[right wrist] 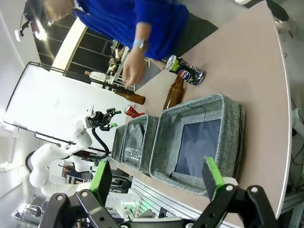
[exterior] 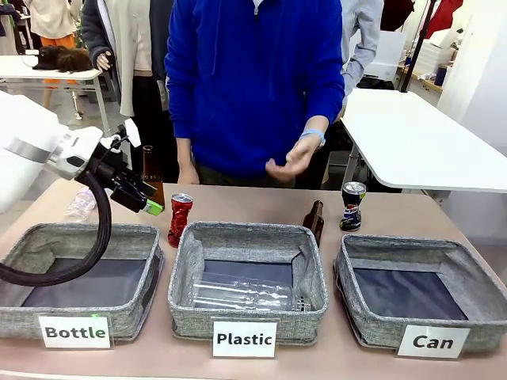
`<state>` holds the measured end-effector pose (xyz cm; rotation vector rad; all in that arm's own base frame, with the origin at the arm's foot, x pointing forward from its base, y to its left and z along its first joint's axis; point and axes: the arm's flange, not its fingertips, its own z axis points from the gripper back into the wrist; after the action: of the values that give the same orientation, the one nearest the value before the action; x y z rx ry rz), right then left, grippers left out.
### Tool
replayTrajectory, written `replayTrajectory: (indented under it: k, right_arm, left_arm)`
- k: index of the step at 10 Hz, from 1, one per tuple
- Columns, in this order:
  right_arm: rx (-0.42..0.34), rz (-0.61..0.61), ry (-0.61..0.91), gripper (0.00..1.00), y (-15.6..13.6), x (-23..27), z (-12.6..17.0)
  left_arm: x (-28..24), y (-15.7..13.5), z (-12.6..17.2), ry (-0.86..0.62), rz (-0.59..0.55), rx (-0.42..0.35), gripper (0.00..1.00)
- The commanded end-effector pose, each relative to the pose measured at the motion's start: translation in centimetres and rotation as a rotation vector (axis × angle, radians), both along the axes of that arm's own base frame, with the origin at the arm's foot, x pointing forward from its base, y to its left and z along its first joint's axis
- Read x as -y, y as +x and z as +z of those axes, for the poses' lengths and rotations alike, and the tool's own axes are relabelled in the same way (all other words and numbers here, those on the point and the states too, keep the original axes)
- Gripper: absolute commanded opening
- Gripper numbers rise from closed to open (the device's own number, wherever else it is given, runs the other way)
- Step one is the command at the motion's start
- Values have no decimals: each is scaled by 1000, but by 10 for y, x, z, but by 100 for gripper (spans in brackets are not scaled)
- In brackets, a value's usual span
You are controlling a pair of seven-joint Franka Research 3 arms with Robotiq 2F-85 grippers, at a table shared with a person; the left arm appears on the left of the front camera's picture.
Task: Sort the can waste into the basket.
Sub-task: Pick up the can waste from the table and place it in the right Fabric basket.
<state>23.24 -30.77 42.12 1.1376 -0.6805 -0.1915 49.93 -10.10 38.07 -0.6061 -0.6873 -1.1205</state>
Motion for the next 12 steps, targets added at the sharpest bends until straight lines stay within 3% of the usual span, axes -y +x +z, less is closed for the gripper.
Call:
replayTrajectory:
  k: [1,4,5,8,12]
  right_arm:
    - [37,5,-3,100,1,3,1]
    - [37,5,-3,100,1,3,1]
    - [37,5,-3,100,1,3,1]
    - [37,5,-3,100,1,3,1]
    - [37,5,-3,100,1,3,1]
  left_arm:
    - [-30,-4,17,-19,-45,-8,100]
    - [-108,-31,35,-77,-67,6,100]
    - [-111,-31,32,-88,-34,6,100]
    - [-51,-14,6,-7,-2,9,100]
    - [13,7,-26,111,-47,1,100]
